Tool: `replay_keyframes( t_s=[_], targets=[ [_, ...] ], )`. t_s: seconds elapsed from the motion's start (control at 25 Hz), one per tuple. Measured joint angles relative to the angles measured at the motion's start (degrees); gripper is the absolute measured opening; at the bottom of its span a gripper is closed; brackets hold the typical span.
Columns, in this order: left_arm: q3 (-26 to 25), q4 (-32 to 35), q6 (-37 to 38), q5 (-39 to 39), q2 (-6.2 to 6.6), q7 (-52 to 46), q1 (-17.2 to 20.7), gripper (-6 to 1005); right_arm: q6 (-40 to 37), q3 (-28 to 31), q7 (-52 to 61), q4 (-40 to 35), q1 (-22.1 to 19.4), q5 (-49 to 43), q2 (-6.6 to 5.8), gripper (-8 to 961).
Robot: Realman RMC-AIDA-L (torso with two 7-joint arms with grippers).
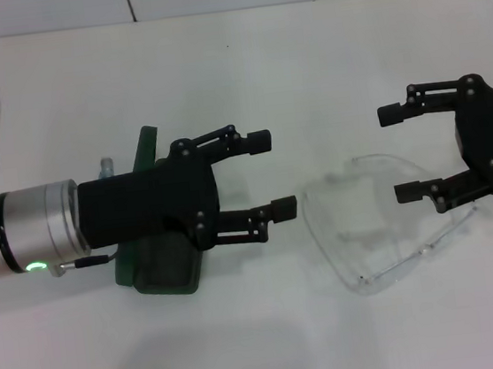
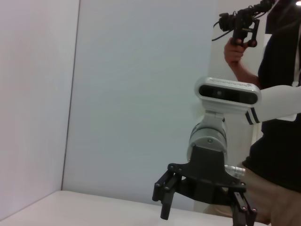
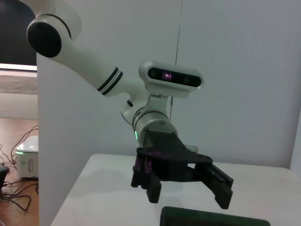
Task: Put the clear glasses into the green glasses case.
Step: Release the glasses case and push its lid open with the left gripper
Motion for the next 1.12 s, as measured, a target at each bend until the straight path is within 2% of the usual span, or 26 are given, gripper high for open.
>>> replay_keyframes(
  t_s=[0.32,0.6,0.72,0.84,0.92,1.0,1.04,1.12],
  targets=[
    [-0.3,0.3,0.3,0.0,-0.06,-1.9,0.0,864,0.6,0.1,-0.4,-0.1,0.3,-0.5,-0.13,846],
    [-0.3,0.2,0.1,0.0,-0.91,-2.3,-0.3,852,0.9,0.1,-2.3,-0.2,0.4,-0.7,-0.26,846],
    [-2.7,0.2,-0.3,-0.2,-0.69,-4.0,-0.2,847,1.8,0.1,-2.4,-0.3,0.3,-0.7,-0.11,846],
    [-6.4,3.7,0.1,0.2,0.69,-11.6,0.3,842,2.2,0.1,-2.5,-0.8,0.1,-1.2,-0.17,846],
    [-7.7,8.8,0.1,0.9,2.38,-19.3,1.7,838,2.2,0.1,-2.8,-1.2,-0.1,-1.5,-0.24,846],
    [-10.0,14.1,-1.5,4.2,3.38,-26.7,3.5,835,2.1,0.1,-3.0,-1.4,-0.1,-1.5,-0.26,846],
    [-12.0,16.5,-2.5,6.9,3.49,-30.4,4.3,833,2.0,0.1,-3.1,-1.4,-0.1,-1.5,-0.26,846],
    [-18.2,21.2,-4.3,15.3,2.83,-38.4,6.1,830,2.1,0.1,-3.1,-1.5,-0.1,-1.5,-0.29,846]
  ],
)
